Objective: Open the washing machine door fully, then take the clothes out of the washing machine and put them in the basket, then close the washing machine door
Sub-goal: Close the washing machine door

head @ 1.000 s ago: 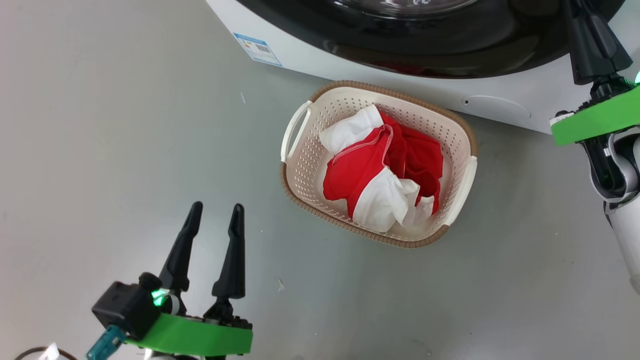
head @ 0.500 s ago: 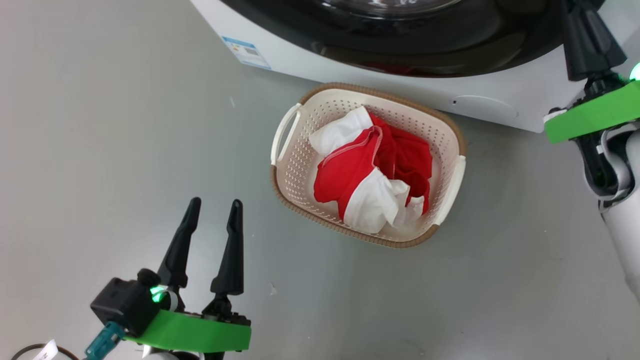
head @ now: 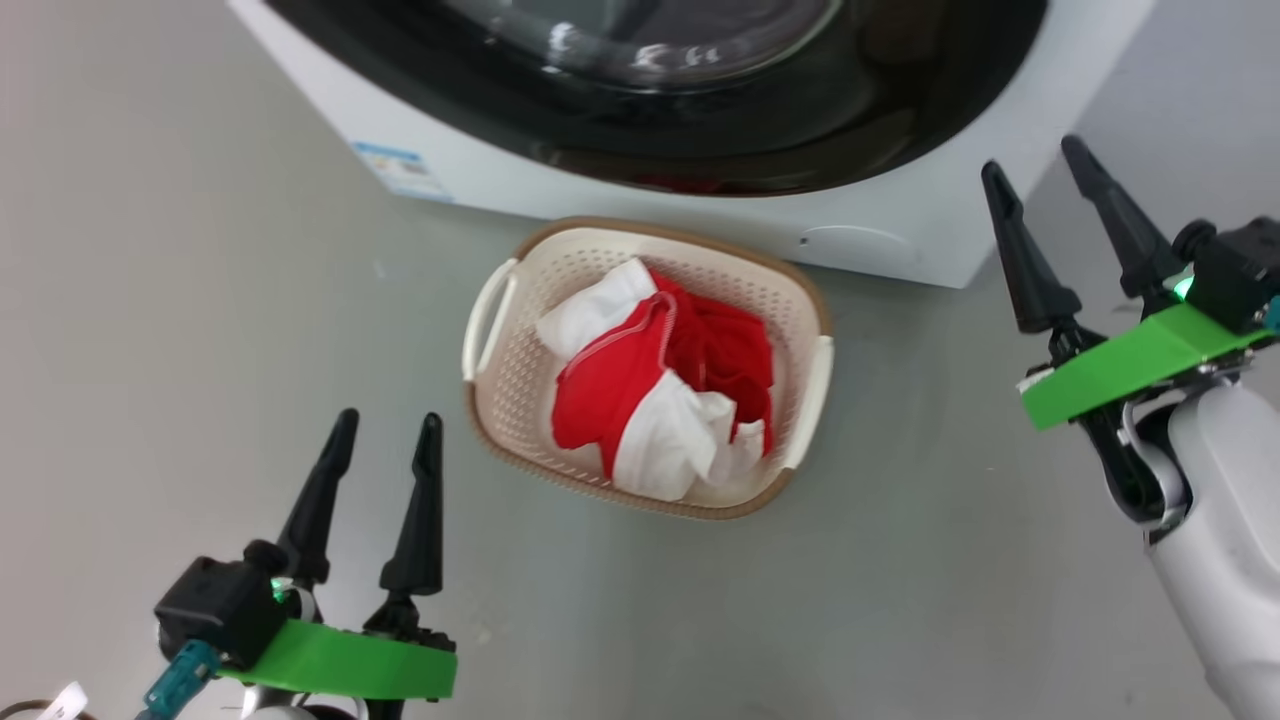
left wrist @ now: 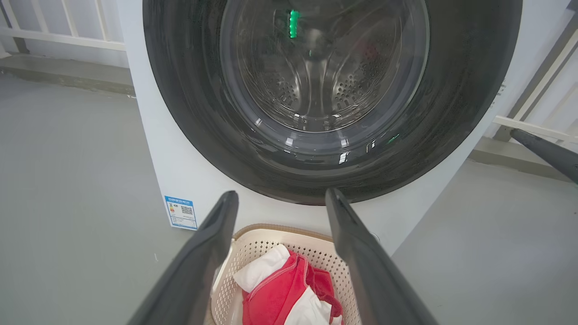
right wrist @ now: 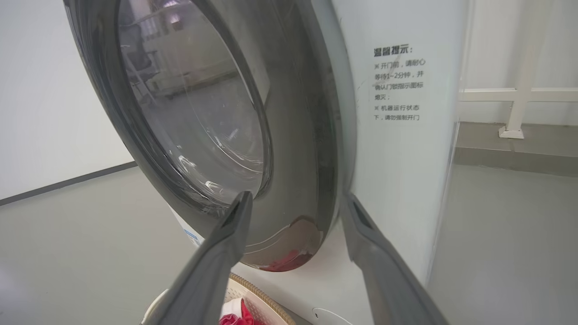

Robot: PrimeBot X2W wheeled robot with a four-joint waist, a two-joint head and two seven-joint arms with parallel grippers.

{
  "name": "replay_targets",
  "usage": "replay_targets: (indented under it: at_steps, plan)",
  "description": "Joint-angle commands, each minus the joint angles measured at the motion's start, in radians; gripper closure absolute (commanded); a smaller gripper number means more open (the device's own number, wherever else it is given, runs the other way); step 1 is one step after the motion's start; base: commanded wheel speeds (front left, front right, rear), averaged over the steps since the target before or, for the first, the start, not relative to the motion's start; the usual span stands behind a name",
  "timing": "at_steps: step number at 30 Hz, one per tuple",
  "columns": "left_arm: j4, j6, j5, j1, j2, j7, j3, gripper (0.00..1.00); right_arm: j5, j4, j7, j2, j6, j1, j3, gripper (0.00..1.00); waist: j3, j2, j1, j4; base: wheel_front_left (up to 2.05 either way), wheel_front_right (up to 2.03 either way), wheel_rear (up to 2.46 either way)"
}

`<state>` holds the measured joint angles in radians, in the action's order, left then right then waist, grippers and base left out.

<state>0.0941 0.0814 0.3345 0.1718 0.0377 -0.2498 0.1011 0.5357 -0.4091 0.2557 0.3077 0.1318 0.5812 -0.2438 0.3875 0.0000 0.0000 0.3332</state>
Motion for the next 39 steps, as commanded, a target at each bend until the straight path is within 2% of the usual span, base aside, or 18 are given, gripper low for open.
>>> replay_targets:
  at_steps: [1,11,23,39]
  plan:
    - [-0.015,0.010,-0.012,-0.002,0.013,-0.012,-0.043,0.00,-0.005,0.028,0.006,-0.011,-0.001,-0.032,-0.013,0.00,-0.037,0.0000,0.0000,-0.052,0.00,0.00,0.00]
    - [0.024,0.038,-0.059,-0.022,0.013,-0.012,-0.114,0.00,-0.015,0.060,0.006,-0.039,-0.001,-0.175,0.037,0.00,-0.102,0.0000,0.0000,-0.169,0.00,0.00,0.00]
    - [0.060,0.048,-0.109,-0.071,0.013,-0.012,-0.209,0.00,-0.027,0.070,0.006,-0.079,-0.001,-0.319,0.054,0.00,-0.185,0.0000,0.0000,-0.293,0.00,0.00,0.00]
    - [0.097,0.049,-0.131,-0.147,0.021,-0.012,-0.232,0.00,-0.031,0.074,0.006,-0.086,-0.001,-0.447,0.072,0.00,-0.299,0.0000,0.0000,-0.368,0.00,0.00,0.00]
